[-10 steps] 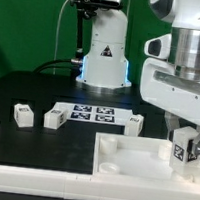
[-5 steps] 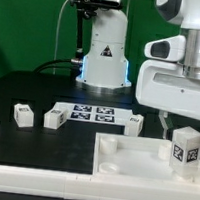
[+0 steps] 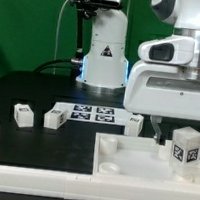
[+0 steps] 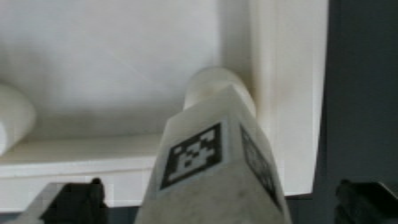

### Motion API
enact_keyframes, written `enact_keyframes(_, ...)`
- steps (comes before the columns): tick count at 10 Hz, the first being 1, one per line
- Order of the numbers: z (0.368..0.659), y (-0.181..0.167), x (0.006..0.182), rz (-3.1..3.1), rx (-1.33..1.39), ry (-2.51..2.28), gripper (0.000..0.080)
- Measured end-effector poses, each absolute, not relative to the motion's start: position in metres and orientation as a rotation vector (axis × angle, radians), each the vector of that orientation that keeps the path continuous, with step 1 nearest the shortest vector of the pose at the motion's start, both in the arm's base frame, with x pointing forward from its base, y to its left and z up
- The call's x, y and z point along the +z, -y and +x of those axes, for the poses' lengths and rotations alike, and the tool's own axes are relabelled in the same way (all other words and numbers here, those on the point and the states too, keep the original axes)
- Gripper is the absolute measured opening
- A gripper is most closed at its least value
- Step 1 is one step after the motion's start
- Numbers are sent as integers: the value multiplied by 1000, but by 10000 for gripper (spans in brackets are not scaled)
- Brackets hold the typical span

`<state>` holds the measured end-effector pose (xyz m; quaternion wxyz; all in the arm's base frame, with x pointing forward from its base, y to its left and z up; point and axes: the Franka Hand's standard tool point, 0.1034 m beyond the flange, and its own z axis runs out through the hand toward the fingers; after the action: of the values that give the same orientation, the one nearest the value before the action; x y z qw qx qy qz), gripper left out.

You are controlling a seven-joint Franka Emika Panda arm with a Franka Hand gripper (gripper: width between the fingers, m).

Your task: Assemble one leg

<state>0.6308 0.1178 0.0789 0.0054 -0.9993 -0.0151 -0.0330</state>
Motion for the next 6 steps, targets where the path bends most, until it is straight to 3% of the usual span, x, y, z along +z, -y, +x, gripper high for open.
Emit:
enact_keyframes(4, 630, -122, 80, -3119, -105, 380, 649)
enact_keyframes(6, 630, -122, 80, -3119, -105, 379, 391)
